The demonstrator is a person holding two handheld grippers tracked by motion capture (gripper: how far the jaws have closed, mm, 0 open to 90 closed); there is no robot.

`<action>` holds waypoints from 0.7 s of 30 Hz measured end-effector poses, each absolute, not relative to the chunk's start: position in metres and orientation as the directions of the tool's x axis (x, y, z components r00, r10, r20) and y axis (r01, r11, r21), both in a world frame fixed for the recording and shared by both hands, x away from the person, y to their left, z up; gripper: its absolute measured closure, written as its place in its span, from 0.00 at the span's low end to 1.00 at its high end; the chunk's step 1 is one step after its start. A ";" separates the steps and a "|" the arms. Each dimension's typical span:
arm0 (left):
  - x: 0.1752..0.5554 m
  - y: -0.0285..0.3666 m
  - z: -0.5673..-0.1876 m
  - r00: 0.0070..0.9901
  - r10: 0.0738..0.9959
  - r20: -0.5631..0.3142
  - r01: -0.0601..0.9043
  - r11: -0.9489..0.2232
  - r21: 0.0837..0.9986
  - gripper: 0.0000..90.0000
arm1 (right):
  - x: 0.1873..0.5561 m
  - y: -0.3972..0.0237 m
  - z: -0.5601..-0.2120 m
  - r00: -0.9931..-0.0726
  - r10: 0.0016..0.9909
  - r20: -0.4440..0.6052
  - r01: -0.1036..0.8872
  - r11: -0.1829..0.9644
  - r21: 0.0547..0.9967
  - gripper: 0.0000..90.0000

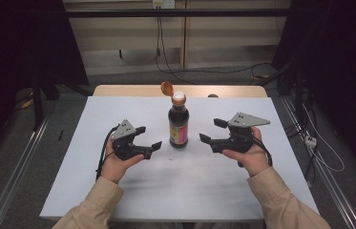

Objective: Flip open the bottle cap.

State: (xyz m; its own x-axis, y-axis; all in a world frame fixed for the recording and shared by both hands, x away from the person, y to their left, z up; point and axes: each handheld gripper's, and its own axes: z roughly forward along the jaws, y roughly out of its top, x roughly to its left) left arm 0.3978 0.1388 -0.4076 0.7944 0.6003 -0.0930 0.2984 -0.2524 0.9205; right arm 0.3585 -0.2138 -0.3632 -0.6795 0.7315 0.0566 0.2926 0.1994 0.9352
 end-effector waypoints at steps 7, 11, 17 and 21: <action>0.392 0.145 -0.408 0.798 0.597 -0.083 0.297 -0.271 0.916 0.14 | 0.353 -0.221 -0.369 -0.666 0.743 0.061 0.301 0.193 0.934 0.23; 0.390 0.151 -0.410 0.792 0.604 -0.082 0.301 -0.270 0.915 0.14 | 0.348 -0.226 -0.374 -0.658 0.751 0.065 0.306 0.188 0.933 0.23; 0.387 0.160 -0.411 0.784 0.615 -0.086 0.309 -0.266 0.913 0.14 | 0.342 -0.236 -0.381 -0.647 0.759 0.071 0.313 0.179 0.933 0.23; 0.386 0.163 -0.412 0.789 0.607 -0.095 0.312 -0.262 0.913 0.14 | 0.338 -0.240 -0.385 -0.640 0.765 0.075 0.314 0.171 0.934 0.23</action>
State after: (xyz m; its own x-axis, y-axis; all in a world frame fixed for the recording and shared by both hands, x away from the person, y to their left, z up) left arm 0.3858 0.1633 -0.4124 0.7887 0.6075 -0.0948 0.3119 -0.2624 0.9132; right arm 0.3377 -0.2405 -0.3846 -0.6396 0.7650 0.0749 0.3144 0.1715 0.9337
